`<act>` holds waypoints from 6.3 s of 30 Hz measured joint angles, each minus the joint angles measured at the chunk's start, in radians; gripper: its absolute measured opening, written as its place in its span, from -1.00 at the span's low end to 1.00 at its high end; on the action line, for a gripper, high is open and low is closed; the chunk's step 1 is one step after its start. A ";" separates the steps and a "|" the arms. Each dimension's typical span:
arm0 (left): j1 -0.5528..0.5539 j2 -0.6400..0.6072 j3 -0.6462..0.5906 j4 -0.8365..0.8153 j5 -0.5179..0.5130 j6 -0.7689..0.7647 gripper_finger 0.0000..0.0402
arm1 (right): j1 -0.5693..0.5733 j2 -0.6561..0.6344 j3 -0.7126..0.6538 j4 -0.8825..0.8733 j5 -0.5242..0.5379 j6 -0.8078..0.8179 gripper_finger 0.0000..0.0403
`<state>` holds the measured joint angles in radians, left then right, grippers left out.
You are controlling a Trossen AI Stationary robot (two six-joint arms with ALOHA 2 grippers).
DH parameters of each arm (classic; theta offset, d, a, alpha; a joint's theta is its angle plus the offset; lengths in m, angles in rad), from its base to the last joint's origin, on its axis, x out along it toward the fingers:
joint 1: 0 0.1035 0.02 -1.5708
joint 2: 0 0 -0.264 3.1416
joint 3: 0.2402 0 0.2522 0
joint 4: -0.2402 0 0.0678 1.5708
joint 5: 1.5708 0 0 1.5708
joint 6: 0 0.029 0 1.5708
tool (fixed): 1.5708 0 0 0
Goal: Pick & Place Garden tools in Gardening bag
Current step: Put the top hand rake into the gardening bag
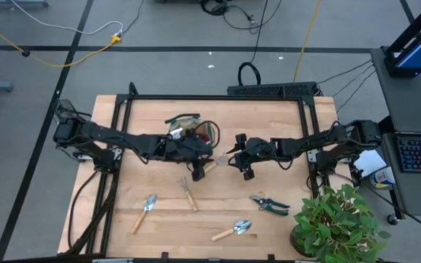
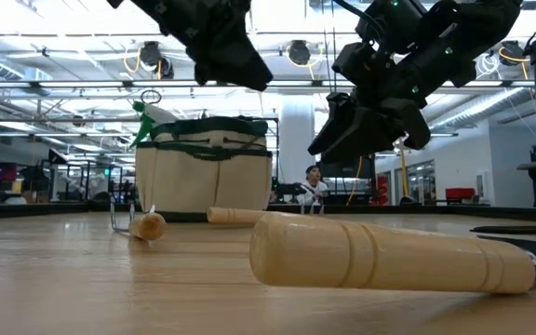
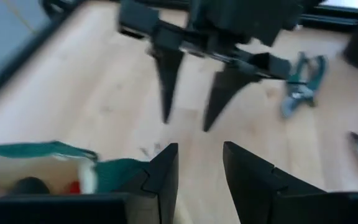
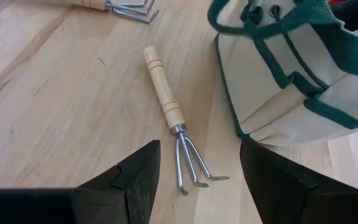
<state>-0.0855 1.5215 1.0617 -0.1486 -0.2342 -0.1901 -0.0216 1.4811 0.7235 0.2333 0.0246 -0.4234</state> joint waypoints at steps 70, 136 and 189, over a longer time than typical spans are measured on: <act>0.046 0.075 0.088 -0.174 0.025 0.076 -0.36 | 0.003 0.048 0.001 0.003 0.019 0.107 0.05; 0.109 0.373 0.088 -0.103 0.324 0.083 -0.70 | 0.010 0.051 0.000 -0.129 0.031 0.011 0.05; 0.399 0.046 0.019 -0.132 -0.086 0.193 -0.67 | 0.013 0.050 0.000 -0.132 0.182 0.045 0.05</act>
<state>0.3138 1.5679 1.0805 -0.2806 -0.3207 0.0029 -0.0084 1.5314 0.7238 0.1009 0.2067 -0.3782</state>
